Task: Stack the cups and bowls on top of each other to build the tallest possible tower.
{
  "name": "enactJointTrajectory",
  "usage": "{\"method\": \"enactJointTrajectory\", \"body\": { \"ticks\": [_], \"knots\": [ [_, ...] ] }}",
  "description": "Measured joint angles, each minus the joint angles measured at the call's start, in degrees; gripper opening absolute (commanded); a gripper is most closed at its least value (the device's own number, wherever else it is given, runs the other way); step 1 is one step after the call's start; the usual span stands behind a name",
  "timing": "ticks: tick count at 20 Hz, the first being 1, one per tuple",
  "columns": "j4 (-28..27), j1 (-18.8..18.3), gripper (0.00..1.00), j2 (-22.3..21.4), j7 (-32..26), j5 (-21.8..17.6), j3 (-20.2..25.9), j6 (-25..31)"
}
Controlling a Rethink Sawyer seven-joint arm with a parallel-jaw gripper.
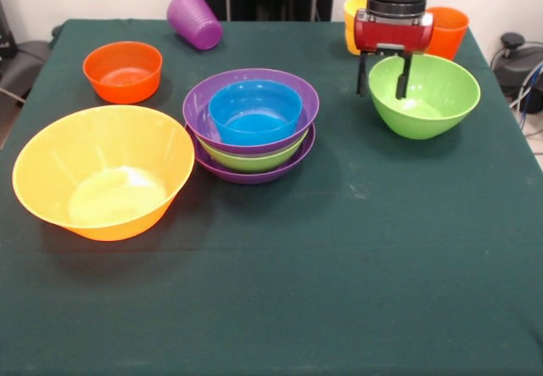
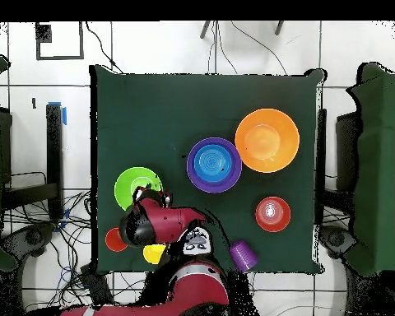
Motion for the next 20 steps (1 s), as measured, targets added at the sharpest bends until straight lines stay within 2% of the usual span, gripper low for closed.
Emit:
{"method": "enactJointTrajectory", "body": {
  "ticks": [7, 20],
  "knots": [
    [0.0, 1.7, 1.00, 0.1, 0.5, 0.9, -0.7, 0.0],
    [0.0, 1.6, 1.00, 2.8, 0.5, 0.9, -1.6, -1.3]
  ]
}}
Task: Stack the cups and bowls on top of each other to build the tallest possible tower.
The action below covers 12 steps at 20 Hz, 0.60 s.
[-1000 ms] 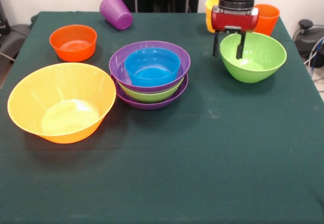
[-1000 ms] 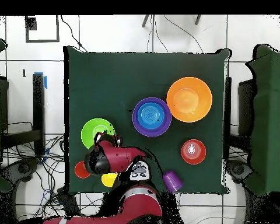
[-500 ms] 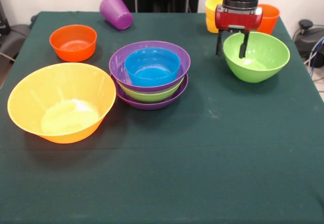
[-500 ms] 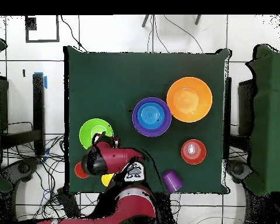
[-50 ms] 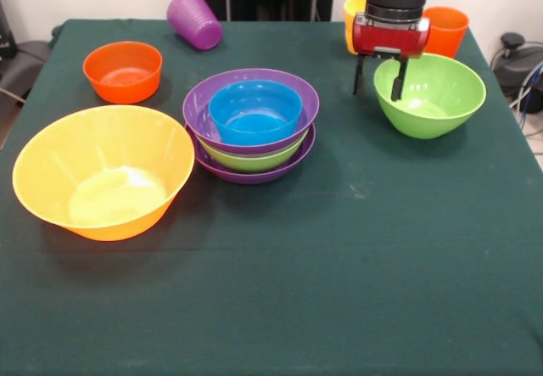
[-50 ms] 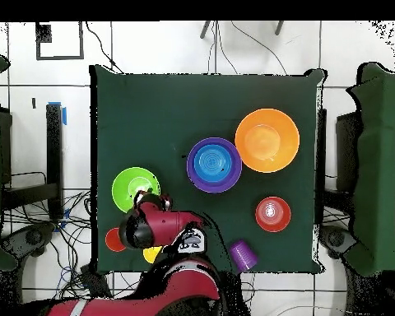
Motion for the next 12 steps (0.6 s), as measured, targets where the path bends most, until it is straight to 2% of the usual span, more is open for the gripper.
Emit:
{"method": "enactJointTrajectory", "body": {
  "ticks": [10, 11, 12],
  "knots": [
    [-0.1, -0.2, 1.00, 2.7, 0.0, 0.0, -0.1, -0.7],
    [-0.1, -0.2, 0.00, 2.9, 0.0, 0.0, -0.1, -1.0],
    [-0.1, -0.2, 0.00, 2.8, 0.0, 0.0, -0.1, -1.2]
  ]
}}
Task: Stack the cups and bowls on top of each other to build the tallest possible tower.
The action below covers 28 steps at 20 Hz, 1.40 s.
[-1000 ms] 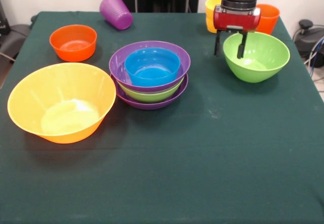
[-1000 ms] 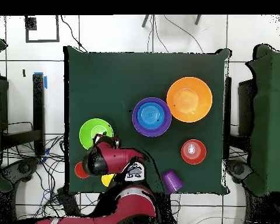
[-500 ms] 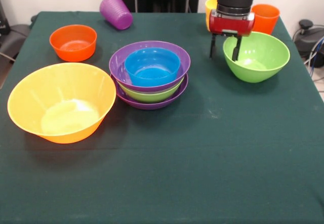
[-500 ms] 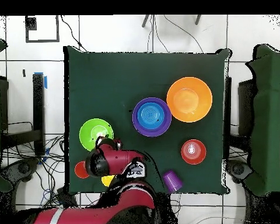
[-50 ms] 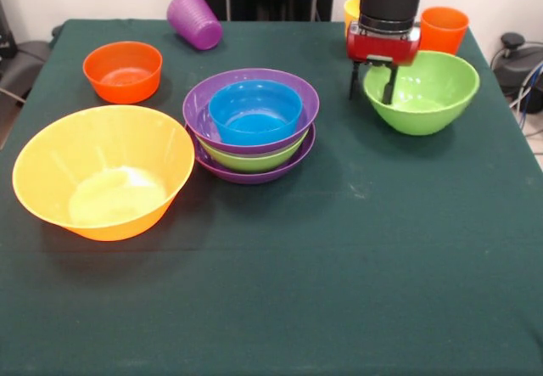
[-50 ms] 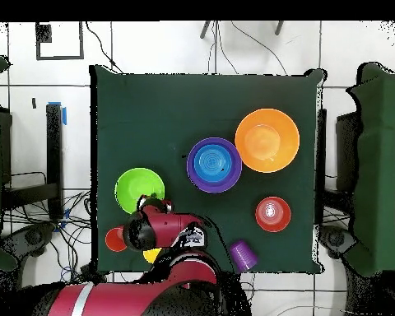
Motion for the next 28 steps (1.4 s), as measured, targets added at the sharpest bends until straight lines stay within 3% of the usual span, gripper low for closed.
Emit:
{"method": "enactJointTrajectory", "body": {
  "ticks": [20, 23, 28],
  "knots": [
    [-0.1, 0.3, 0.00, -2.7, 0.0, 0.0, -0.3, -1.7],
    [-0.1, 0.2, 0.00, -4.8, 0.0, 0.0, -0.1, -0.4],
    [0.3, -1.1, 0.00, -10.4, 0.0, 0.0, 1.0, 6.5]
  ]
}}
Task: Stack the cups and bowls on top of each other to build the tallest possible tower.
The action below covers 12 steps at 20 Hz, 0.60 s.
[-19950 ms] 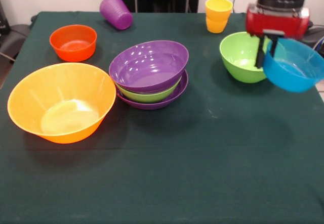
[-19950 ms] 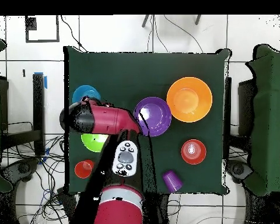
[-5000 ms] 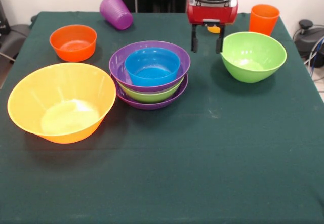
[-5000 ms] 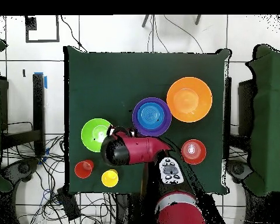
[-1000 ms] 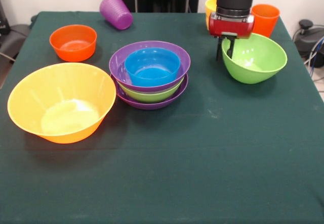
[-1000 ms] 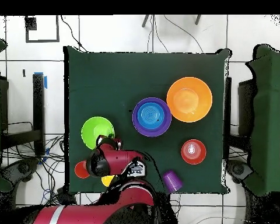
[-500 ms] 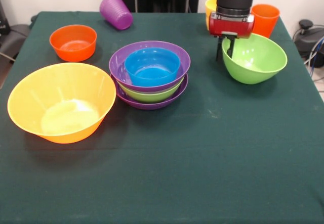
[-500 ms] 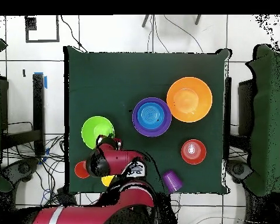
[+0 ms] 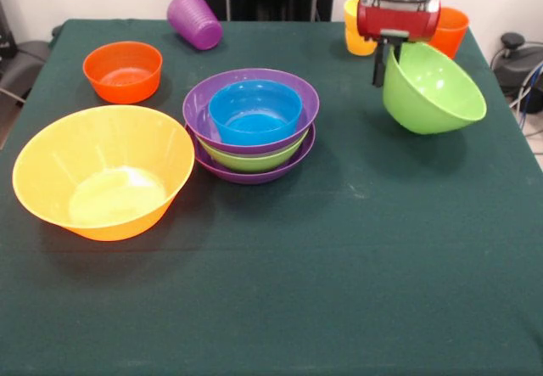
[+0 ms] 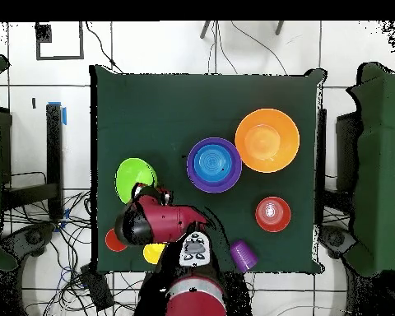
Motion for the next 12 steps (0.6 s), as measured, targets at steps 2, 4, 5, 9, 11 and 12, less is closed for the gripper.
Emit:
{"method": "enactJointTrajectory", "body": {
  "ticks": [2, 4, 5, 9, 11, 12],
  "knots": [
    [0.2, -0.7, 0.00, -1.7, 0.0, 0.0, 0.5, 2.4],
    [0.5, -2.3, 0.00, -4.8, 0.0, 0.1, 1.7, 7.1],
    [0.5, -2.5, 0.00, -5.3, 0.0, 0.1, 1.8, 7.7],
    [0.6, -4.6, 0.00, -8.9, 0.0, 0.1, 3.0, 13.2],
    [0.6, -6.0, 0.00, -11.2, 0.0, 0.1, 3.7, 16.3],
    [0.6, -6.6, 0.00, -12.0, 0.0, 0.1, 3.9, 17.3]
  ]
}}
